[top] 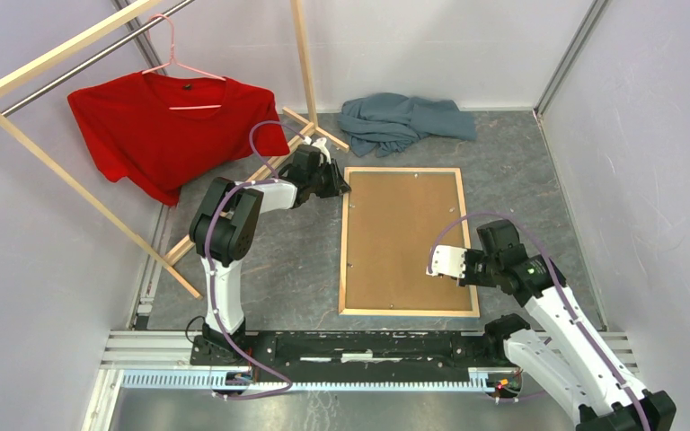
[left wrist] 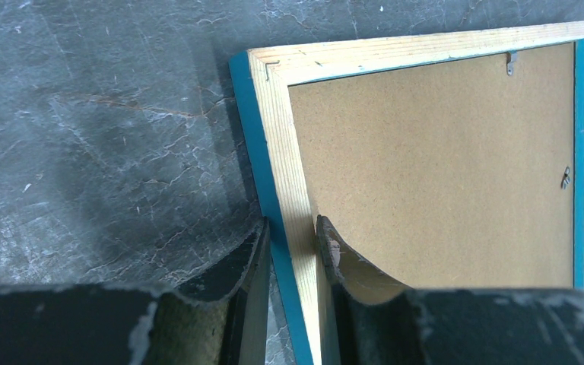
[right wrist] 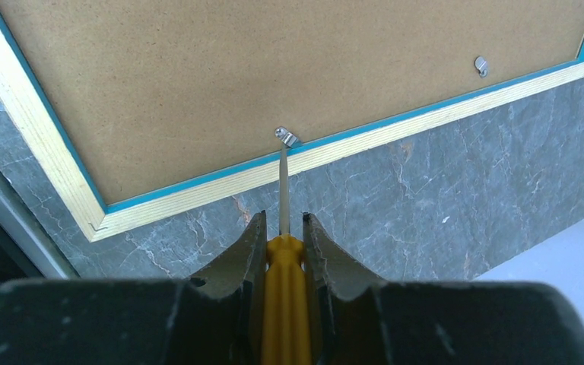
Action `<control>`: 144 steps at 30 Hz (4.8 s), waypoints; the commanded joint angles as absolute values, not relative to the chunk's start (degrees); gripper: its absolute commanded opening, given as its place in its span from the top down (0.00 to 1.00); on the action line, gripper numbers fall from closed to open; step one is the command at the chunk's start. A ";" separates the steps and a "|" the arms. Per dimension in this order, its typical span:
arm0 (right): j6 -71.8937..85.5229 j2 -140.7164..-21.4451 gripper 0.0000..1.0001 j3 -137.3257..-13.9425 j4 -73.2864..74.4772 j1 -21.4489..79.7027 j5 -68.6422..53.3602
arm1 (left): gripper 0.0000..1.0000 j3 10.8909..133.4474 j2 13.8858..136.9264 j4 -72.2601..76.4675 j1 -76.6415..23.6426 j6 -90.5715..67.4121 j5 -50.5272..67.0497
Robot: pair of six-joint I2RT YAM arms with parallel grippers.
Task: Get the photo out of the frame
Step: Release the photo frame item from the photo frame.
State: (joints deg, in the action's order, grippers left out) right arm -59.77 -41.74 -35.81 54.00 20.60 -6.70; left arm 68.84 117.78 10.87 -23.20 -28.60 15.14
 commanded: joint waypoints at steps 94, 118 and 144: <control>-57.65 -40.11 1.00 -36.73 53.40 25.15 -10.93 | 0.95 68.55 121.04 6.50 -22.40 -29.27 15.27; -47.40 -41.81 1.00 -30.86 25.87 25.15 1.85 | 0.95 68.55 121.03 6.42 -22.33 -29.36 15.26; -41.24 -57.04 1.00 -25.37 -1.01 25.35 11.06 | 0.95 68.47 120.85 6.42 -22.07 -29.36 15.56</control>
State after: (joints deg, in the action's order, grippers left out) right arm -42.02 -55.05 -25.34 4.49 25.04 10.83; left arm 69.06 118.06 10.94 -22.57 -28.60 16.21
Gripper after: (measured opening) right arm 0.236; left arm 0.313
